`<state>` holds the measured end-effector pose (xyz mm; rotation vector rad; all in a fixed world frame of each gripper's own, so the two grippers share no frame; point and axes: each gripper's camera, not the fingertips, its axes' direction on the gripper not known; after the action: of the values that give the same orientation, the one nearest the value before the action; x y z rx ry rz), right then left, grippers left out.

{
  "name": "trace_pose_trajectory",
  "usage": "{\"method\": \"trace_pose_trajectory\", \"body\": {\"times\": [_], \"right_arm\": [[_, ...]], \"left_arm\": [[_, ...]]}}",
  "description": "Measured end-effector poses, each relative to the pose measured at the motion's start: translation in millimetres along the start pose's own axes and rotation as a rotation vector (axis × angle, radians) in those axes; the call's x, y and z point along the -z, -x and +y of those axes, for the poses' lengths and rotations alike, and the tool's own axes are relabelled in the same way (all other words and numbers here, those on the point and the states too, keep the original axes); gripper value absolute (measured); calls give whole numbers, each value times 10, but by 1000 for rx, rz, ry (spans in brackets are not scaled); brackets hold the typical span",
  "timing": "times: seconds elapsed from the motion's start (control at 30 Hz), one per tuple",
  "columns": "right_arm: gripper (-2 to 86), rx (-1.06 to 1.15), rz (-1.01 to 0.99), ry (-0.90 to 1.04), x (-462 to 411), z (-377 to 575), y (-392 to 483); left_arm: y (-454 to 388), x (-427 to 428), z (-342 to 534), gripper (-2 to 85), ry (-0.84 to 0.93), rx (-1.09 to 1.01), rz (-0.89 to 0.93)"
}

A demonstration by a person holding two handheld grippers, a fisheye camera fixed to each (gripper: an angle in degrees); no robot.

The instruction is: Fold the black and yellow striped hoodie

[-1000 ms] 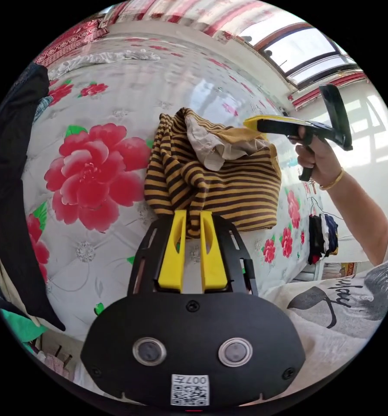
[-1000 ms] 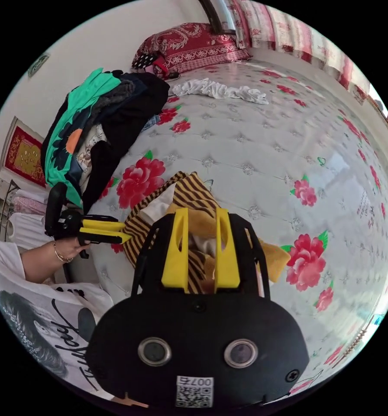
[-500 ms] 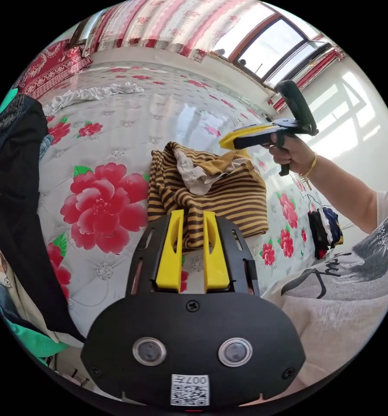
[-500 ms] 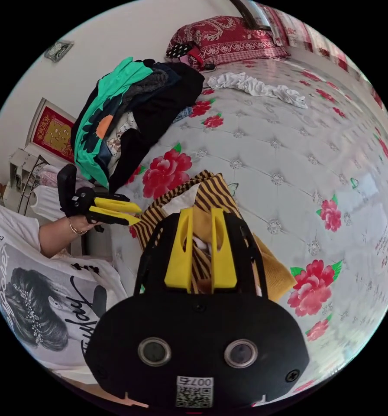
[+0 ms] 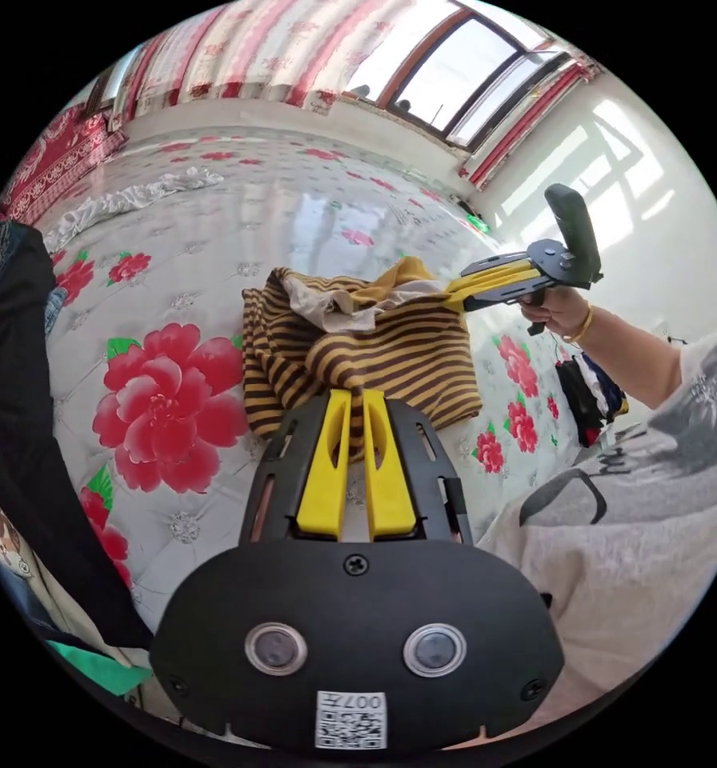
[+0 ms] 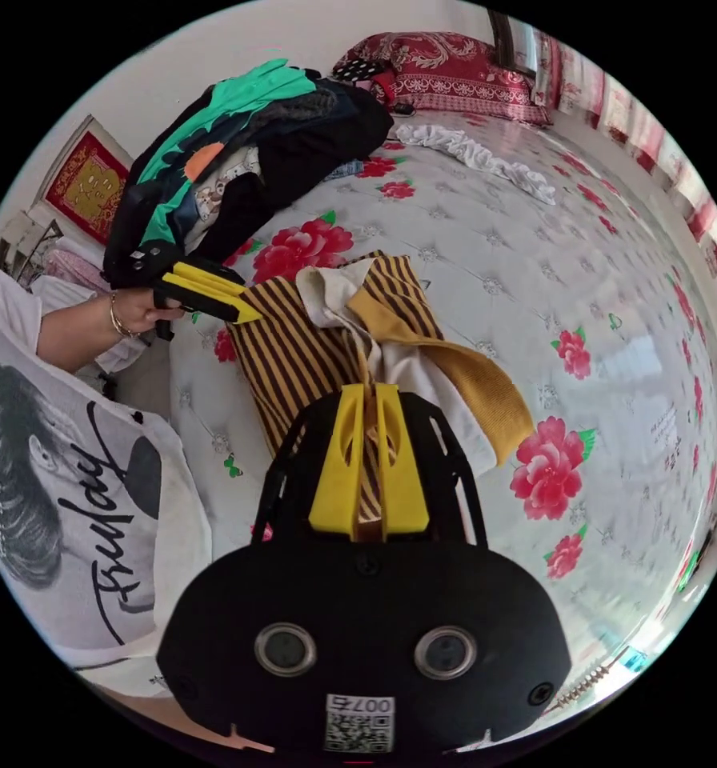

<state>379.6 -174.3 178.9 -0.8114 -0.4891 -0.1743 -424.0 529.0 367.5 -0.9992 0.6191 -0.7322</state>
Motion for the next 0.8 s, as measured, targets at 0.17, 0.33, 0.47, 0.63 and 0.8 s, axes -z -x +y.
{"method": "trace_pose_trajectory", "body": {"times": [0.17, 0.33, 0.47, 0.63, 0.8], "right_arm": [[4, -55, -42, -146, 403, 377, 7], [4, -116, -24, -140, 404, 322, -245], [7, -194, -6, -51, -19, 86, -569], [19, -219, -47, -44, -128, 94, -755], [40, -268, 44, -111, 280, 459, -1133]], "left_arm": [[-166, 270, 158, -1, -48, -94, 31], [62, 62, -79, -2, -89, 20, -1], [364, -444, -254, 1, 67, 145, -43], [527, -593, -247, 24, 115, 221, 22], [527, -403, -279, 64, 100, 236, -55]]}}
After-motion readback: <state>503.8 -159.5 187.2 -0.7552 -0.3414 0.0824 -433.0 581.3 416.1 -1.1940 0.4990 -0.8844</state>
